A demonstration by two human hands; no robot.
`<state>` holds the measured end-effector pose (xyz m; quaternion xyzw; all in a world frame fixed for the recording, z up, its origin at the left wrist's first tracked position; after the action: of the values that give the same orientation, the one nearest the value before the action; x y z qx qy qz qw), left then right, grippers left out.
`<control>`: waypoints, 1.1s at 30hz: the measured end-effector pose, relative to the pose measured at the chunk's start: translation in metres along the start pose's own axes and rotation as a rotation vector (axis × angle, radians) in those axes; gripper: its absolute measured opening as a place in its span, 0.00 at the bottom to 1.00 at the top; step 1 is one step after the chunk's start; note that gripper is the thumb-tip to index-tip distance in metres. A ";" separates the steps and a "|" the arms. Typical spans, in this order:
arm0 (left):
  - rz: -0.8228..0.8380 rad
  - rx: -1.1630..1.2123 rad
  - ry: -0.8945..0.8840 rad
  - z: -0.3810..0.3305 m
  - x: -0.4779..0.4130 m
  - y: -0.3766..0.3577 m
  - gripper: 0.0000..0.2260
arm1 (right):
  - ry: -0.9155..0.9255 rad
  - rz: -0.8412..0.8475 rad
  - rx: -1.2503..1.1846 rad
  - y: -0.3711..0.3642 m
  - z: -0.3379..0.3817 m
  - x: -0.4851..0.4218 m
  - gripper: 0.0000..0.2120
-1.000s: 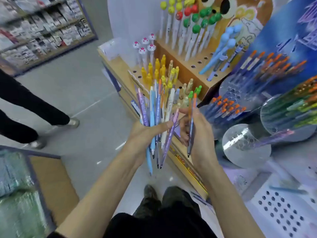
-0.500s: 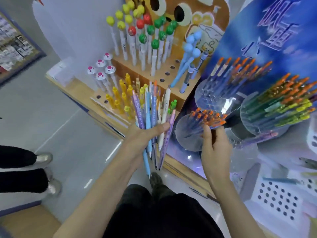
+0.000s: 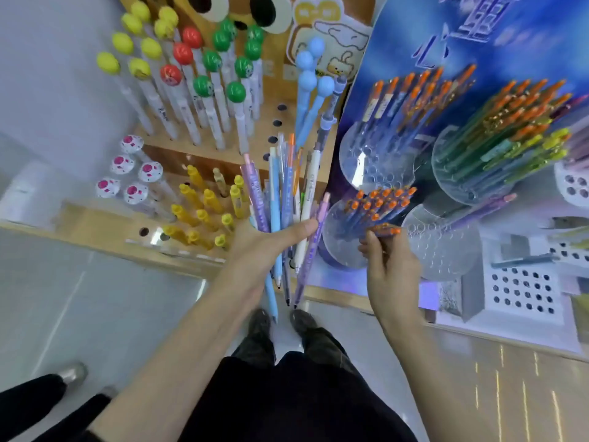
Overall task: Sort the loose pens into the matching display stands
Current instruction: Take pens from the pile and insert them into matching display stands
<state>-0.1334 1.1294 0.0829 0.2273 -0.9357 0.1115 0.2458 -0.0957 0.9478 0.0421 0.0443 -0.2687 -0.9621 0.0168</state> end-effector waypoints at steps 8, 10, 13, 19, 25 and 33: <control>0.105 0.017 0.074 -0.001 0.002 0.003 0.07 | -0.012 -0.053 0.194 -0.030 0.006 -0.006 0.08; 0.128 0.022 0.079 0.000 0.004 0.002 0.07 | -0.051 -0.085 0.204 -0.032 0.007 -0.010 0.10; 0.148 0.032 0.080 0.000 0.006 0.000 0.08 | -0.139 0.048 0.406 -0.034 0.011 -0.013 0.15; 0.151 0.010 0.078 -0.001 0.009 -0.007 0.15 | -0.223 0.085 -0.225 0.003 0.049 0.002 0.14; 0.157 -0.007 0.020 0.003 0.017 -0.029 0.13 | -0.278 0.251 -0.534 0.021 0.066 -0.005 0.04; 0.062 -0.052 0.044 0.018 0.024 -0.067 0.09 | -0.209 -0.077 -0.445 0.096 0.031 -0.010 0.04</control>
<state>-0.1270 1.0562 0.0867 0.1892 -0.9392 0.0999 0.2686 -0.0876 0.8825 0.1195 -0.0501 -0.0485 -0.9968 -0.0382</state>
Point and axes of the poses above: each hand's wrist, its own x-axis away from the middle knuckle, its own y-axis out of the back of the hand, z = x × y, the point moved 3 cm from there along -x, towards the middle knuckle, and after that the axes turned 3 degrees about -x, right-handed, at the moved point
